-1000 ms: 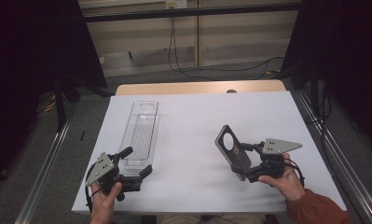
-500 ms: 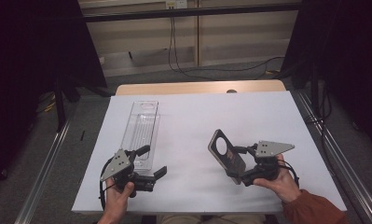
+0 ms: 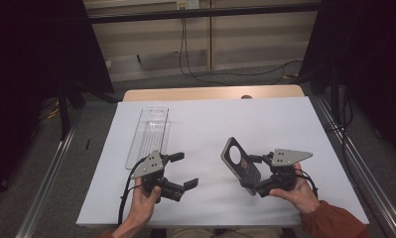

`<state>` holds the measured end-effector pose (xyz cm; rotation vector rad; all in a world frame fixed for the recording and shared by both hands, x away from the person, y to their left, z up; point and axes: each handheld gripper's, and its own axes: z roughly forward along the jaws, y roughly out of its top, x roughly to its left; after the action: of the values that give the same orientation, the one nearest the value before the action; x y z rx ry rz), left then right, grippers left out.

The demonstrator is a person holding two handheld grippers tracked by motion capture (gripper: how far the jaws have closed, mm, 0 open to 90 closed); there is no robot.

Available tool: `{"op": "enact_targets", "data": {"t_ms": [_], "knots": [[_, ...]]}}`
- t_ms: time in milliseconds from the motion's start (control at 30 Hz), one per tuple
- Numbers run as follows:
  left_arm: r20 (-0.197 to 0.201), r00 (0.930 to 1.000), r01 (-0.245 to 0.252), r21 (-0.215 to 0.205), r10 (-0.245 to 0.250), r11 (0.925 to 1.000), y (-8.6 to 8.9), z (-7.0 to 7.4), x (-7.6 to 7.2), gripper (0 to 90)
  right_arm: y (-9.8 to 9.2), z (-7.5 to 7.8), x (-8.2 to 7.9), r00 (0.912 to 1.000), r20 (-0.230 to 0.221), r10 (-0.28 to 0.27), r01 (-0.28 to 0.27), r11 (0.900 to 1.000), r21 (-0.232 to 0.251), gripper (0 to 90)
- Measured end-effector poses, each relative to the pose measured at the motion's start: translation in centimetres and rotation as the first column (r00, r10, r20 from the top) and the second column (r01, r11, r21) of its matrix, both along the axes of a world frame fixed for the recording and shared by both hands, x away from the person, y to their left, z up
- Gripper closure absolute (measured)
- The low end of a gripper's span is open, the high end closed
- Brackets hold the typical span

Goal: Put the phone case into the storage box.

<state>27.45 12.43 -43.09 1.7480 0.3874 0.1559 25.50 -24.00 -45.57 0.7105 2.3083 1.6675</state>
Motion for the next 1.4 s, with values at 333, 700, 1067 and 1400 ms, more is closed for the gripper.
{"op": "enact_targets", "data": {"t_ms": [333,700,1067,1400], "knots": [[0.012,0.9966,0.082,-0.042,-0.082,0.9957,-2.3,0.2,1.3,1.8,0.1,0.1,-0.1,0.9999,0.004,0.013,-0.013,1.0,0.003,12.4],[0.006,0.982,0.189,-0.058,-0.189,0.9803,-5.2,0.8,3.4,1.7,-0.1,0.2,0.0,0.9997,0.005,0.023,-0.023,1.0,0.002,12.4],[0.003,0.9658,0.259,-0.038,-0.259,0.9651,-6.9,0.3,4.2,2.2,-0.3,0.2,0.0,0.9991,0.005,0.041,-0.041,0.999,0.005,12.4],[0.002,0.9495,0.313,-0.065,-0.314,0.9475,-7.5,0.1,4.4,1.7,0.1,0.1,-0.1,0.9956,-0.005,0.094,-0.094,0.996,0.014,12.4]]}}
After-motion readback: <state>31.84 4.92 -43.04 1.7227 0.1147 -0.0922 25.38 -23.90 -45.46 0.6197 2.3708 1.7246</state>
